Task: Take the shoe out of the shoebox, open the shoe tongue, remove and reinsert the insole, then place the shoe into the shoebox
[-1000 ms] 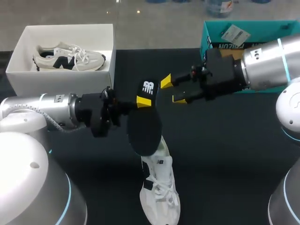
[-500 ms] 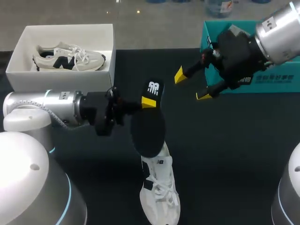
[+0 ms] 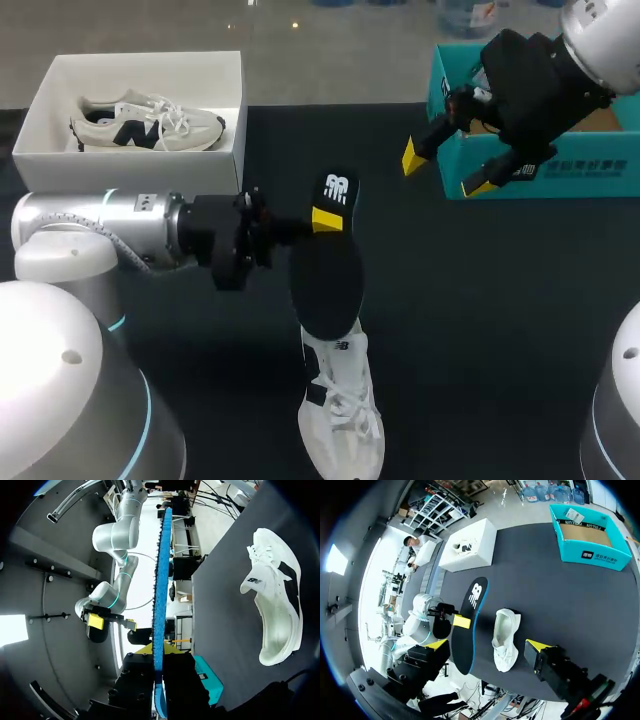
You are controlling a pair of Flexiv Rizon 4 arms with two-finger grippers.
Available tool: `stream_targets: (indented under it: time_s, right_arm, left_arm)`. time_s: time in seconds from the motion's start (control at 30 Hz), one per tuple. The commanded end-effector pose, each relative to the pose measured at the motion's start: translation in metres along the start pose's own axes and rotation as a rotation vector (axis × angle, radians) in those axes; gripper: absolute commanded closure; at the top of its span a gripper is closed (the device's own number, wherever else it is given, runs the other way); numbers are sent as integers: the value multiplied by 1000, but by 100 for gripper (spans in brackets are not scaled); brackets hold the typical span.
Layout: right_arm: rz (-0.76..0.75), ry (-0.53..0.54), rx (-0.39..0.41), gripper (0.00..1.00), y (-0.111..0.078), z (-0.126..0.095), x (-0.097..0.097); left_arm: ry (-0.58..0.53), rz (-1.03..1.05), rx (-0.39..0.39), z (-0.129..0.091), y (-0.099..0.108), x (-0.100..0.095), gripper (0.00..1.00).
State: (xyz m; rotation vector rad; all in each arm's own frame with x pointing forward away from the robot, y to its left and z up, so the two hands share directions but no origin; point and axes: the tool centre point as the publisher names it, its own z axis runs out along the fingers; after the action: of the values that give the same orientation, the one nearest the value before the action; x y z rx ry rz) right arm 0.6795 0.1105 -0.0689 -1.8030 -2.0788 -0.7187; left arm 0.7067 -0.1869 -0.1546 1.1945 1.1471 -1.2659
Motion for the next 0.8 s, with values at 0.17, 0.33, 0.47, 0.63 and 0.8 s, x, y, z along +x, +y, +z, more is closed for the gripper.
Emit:
stream_targets:
  time_s: [0.17, 0.33, 0.47, 0.63, 0.8]
  right_arm:
    - [5, -74, -16, 0, -3, -12, 3]
    - [5, -74, -16, 0, -3, -12, 3]
    - [-7, -68, -17, 0, -4, -13, 4]
    - [-23, -67, -15, 0, -7, -14, 6]
    - [-38, -65, -21, 0, -7, -16, 7]
  left_arm:
    - [6, 12, -9, 7, -5, -1, 100]
    - [17, 7, -11, 8, -7, 3, 100]
    - [21, -1, -9, 8, -8, 6, 100]
    - [30, -9, -3, 7, -9, 8, 100]
    - [35, -19, -1, 3, -5, 9, 100]
